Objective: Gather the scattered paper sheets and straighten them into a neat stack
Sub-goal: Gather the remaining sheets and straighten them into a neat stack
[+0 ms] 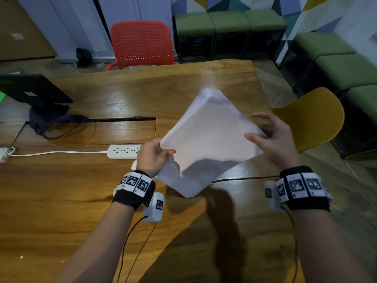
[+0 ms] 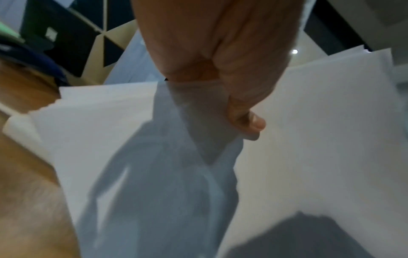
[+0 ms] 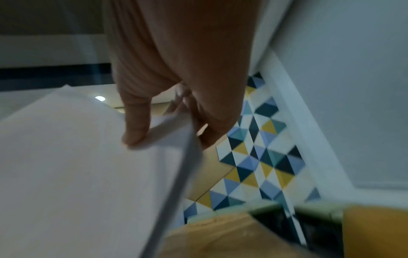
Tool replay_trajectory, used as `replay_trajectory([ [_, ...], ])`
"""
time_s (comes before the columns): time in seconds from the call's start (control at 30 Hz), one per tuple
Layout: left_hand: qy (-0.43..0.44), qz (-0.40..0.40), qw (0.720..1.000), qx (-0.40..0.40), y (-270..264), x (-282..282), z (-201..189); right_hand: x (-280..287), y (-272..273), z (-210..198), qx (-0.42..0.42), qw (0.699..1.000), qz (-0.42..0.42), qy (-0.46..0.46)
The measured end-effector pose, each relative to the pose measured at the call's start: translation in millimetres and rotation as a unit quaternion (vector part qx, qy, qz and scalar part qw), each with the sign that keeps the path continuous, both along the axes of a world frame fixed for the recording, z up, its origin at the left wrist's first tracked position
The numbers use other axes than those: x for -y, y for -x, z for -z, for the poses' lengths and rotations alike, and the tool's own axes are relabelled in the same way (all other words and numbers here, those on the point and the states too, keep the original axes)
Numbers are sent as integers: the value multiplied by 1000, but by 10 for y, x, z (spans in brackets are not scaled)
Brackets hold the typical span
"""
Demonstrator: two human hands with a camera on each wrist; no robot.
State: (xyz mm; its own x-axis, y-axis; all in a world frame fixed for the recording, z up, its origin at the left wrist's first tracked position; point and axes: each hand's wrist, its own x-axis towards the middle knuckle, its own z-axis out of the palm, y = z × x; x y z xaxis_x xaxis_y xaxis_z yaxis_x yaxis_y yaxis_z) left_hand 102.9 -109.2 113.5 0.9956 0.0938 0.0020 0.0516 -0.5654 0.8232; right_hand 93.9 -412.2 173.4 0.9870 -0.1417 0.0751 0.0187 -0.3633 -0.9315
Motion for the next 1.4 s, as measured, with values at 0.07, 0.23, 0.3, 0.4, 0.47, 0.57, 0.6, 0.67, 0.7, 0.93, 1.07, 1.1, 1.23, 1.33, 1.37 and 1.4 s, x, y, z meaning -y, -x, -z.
replay_trajectory([
  [0.07, -18, 42, 999, 12, -13, -14, -42, 5, -46, -45, -56, 990, -79, 100],
  [0.23, -115, 75, 989, 50, -110, -10, -171, -89, -43, 149, -64, 996, -62, 32],
  [0.3, -176, 50, 981, 62, -143, -123, -210, -37, -8, 242, -49, 998, -31, -17],
  [0.4, -103, -42, 993, 29, -166, -367, -175, 126, 55, 364, -34, 997, 19, -67],
  [0.47, 130, -84, 988, -30, -132, -374, -149, 202, 86, 449, -43, 993, 37, -105],
  [0.57, 290, -111, 948, -73, -80, -235, -86, 175, 123, 608, -79, 983, 46, -157],
  [0.6, 308, -113, 941, -78, -68, -176, -59, 136, 126, 667, -92, 982, 47, -158],
  [0.67, 339, -126, 929, -84, -62, -86, 22, 30, 130, 738, -115, 983, 57, -129],
  [0.7, 349, -132, 924, -83, -50, -46, 55, -27, 135, 759, -117, 985, 60, -108],
  [0.93, 306, -122, 944, -27, 60, 53, 148, -118, 247, 887, -82, 985, 69, -132],
  [1.07, 309, -173, 935, -29, 11, 42, 225, -104, 250, 963, -129, 977, 74, -154],
  [1.1, 325, -190, 926, -23, -2, 62, 215, -116, 239, 956, -132, 974, 85, -163],
  [1.23, 355, -269, 895, -13, -98, 207, 194, -173, 187, 911, -131, 964, 118, -201],
  [1.33, 337, -298, 892, 30, -150, 235, 147, -218, 190, 837, -110, 962, 114, -222],
  [1.37, 334, -295, 894, 52, -164, 196, 128, -214, 196, 811, -98, 961, 112, -235],
  [1.4, 334, -288, 895, 70, -174, 140, 113, -196, 204, 801, -85, 959, 109, -246],
])
